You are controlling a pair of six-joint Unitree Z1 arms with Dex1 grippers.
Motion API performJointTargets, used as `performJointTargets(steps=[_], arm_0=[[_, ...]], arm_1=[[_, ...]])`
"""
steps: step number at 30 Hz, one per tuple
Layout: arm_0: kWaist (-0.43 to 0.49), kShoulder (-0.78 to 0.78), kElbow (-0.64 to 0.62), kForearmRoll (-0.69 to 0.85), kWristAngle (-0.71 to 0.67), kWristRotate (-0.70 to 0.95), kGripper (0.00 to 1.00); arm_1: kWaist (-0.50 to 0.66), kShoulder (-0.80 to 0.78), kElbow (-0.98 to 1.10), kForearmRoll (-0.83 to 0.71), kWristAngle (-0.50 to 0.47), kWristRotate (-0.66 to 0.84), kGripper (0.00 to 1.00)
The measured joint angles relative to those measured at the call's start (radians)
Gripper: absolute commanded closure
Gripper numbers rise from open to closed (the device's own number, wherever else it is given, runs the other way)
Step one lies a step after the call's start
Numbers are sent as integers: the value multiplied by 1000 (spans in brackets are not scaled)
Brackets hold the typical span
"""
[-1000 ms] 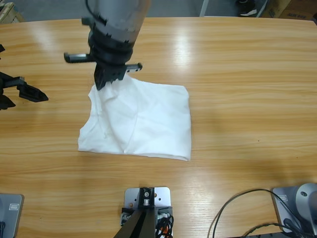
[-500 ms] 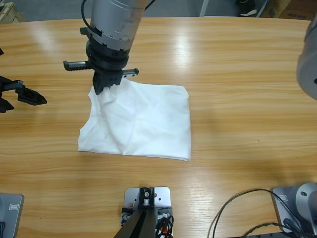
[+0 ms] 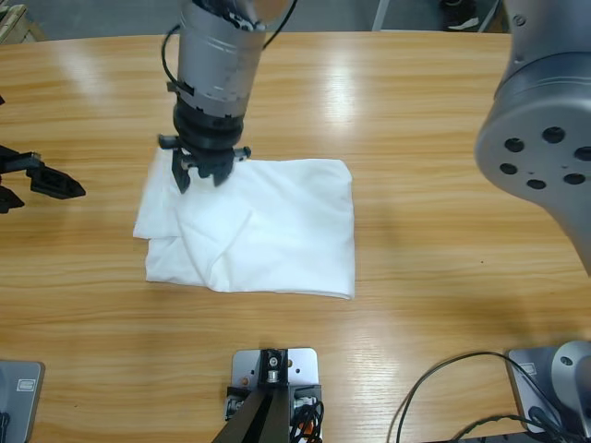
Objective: Fold clothes
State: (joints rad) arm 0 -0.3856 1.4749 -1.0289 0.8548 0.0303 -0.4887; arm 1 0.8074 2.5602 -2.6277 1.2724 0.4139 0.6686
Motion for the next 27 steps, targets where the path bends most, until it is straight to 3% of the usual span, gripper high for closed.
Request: performJointTargets(steps=[7, 12, 18, 21, 27], arm_0=[[0, -6, 7, 0, 2, 0, 35], [-7, -6, 6, 0, 9, 0, 64], [-160, 18, -122, 50, 7, -43, 44], [-292, 81, -242, 77, 7, -188, 33], [-504, 304, -452, 145, 19, -488, 101]], arm_1=[[-32, 17, 0, 120, -129, -53, 0], [-105, -37, 0, 120, -145, -137, 0], [-137, -236, 29, 120, -205, -208, 0], [-183, -410, 331, 60, -218, -215, 0], [-306, -737, 980, -225, -205, -215, 0]])
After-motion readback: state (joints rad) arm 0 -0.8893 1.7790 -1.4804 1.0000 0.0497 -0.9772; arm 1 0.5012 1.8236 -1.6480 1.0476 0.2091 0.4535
